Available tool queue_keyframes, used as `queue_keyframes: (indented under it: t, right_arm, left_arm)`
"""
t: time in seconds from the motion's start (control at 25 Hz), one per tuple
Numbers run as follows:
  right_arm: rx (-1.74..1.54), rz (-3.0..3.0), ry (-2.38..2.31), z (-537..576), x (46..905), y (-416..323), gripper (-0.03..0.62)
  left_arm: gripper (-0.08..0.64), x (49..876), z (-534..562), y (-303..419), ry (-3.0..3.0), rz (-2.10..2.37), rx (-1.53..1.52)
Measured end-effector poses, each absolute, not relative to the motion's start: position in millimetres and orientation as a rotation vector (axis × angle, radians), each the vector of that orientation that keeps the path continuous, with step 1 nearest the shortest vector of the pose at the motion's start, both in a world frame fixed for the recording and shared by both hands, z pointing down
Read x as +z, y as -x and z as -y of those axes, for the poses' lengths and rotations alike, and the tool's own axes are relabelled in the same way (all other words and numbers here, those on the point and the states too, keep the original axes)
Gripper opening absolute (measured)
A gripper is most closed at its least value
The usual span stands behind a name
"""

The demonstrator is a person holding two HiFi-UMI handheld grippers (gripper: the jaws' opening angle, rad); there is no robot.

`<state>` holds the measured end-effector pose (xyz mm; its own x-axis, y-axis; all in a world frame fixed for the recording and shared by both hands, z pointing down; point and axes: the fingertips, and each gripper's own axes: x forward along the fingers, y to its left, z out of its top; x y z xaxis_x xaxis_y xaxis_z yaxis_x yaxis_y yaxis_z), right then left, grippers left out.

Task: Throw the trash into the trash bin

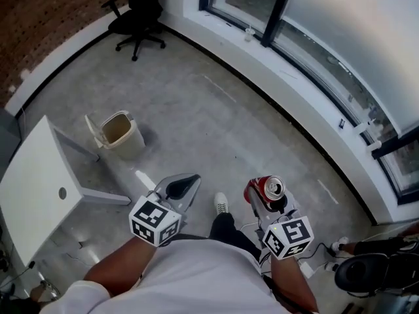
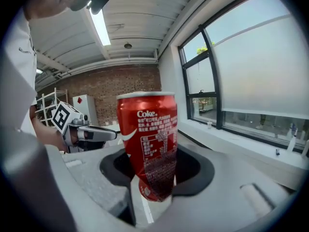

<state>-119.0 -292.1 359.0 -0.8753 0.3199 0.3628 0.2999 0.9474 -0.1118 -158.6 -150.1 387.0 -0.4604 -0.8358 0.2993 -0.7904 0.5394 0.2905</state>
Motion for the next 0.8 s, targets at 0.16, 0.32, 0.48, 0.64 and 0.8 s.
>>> queue_keyframes:
  t: [0.16,0.32,0.48,0.64,0.8]
  right_arm:
    - [0.076,2.7,0.599,313.1,353.5,184.9,0.179]
    - [0.059,2.67,0.715,327.4,349.0,256.7,0.178]
    - [0.026,2.656,0.82,333.6,353.9,304.7,0.176]
    - [0.025,2.621,0.931,332.3,363.7,338.7,0.176]
    - [0.065,2.579,1.029,321.1,368.9,359.0,0.176]
  left_arm:
    - [0.009,379.8,165.1,208.2,-1.182,2.439,-0.175]
    - [0.009,370.0,176.3,266.8,-1.073,2.493,-0.177]
    - [0.009,371.6,185.9,306.6,-0.979,2.537,-0.226]
    - [0.008,369.4,197.0,334.3,-0.904,2.576,-0.235]
    - [0.008,367.9,188.7,346.3,-0.817,2.609,-0.157]
